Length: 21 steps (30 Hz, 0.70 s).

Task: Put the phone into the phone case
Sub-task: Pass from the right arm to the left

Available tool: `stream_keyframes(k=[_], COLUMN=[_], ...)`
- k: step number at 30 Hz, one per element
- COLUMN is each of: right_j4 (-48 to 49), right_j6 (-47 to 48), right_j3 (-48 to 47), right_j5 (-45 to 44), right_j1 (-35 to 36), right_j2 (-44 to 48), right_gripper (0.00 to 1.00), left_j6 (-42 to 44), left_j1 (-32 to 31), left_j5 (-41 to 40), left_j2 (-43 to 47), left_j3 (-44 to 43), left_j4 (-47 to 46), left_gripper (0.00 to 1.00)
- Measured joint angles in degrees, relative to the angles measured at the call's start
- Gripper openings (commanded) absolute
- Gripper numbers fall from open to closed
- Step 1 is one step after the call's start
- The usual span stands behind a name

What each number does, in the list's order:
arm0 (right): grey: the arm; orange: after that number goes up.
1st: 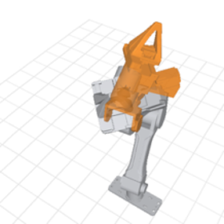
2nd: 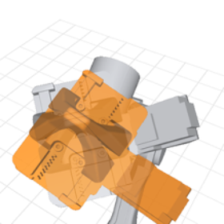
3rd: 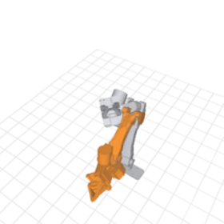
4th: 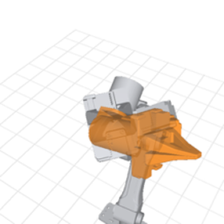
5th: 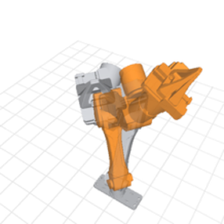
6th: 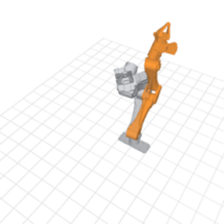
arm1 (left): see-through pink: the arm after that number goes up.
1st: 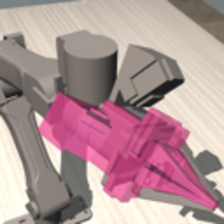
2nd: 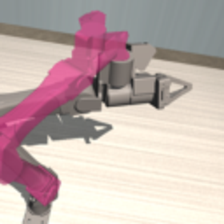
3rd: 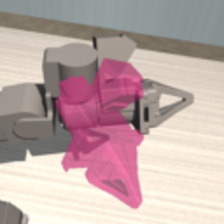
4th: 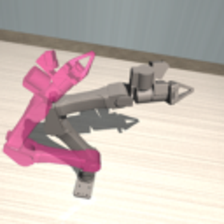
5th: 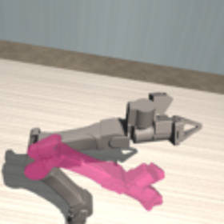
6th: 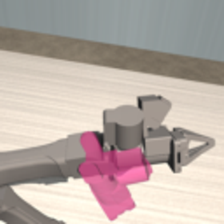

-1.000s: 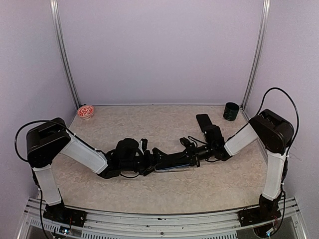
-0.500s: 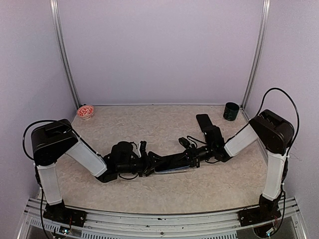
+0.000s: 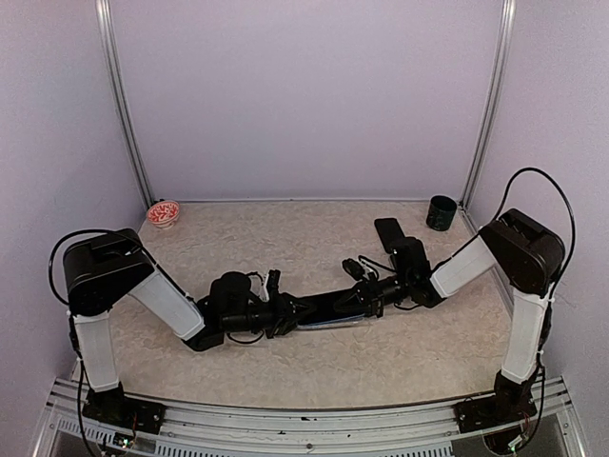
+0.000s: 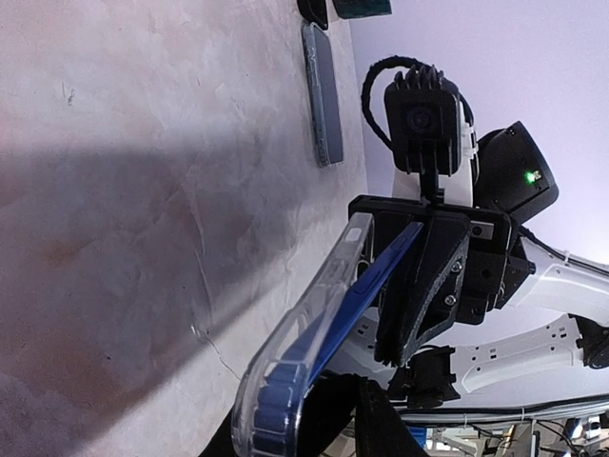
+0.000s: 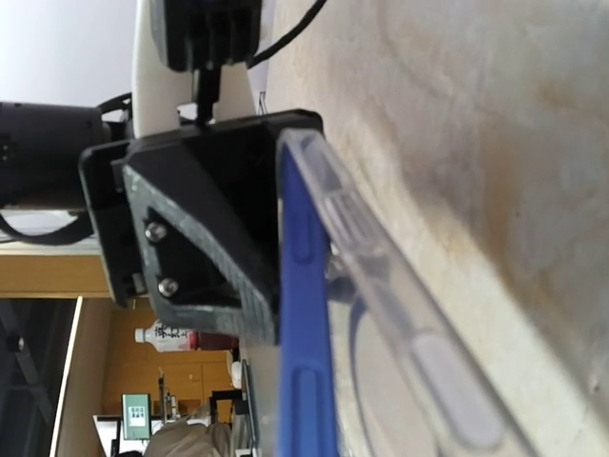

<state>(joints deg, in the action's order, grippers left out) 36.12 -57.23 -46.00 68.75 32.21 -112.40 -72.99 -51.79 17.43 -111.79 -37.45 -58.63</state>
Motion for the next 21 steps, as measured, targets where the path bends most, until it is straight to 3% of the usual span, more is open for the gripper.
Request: stream_keyframes(k=[5, 7, 21], right_j4=[-1.5, -3.4, -22.7], right_j6=[1.6, 2.4, 13.2], right_j3=[-0.1, -0.2, -6.2], right_j5=[-0.2, -1.0, -2.8], right_j1=[0.0, 0.3, 0.6], right_j2=[0.6, 0.6, 5.8], right_gripper=[0.3, 0.37, 0.44], left_j6=[-0.2, -0.4, -1.6], left_j1=[0.0, -0.1, 0.0], left_j5=[0.4, 1.0, 1.4], left_j2=[-0.1, -0.2, 0.0], left_j3=[0.5, 0.5, 1.7], left_j4=[-2.0, -4.3, -11.8], left_gripper=[0.02, 0.0, 0.0])
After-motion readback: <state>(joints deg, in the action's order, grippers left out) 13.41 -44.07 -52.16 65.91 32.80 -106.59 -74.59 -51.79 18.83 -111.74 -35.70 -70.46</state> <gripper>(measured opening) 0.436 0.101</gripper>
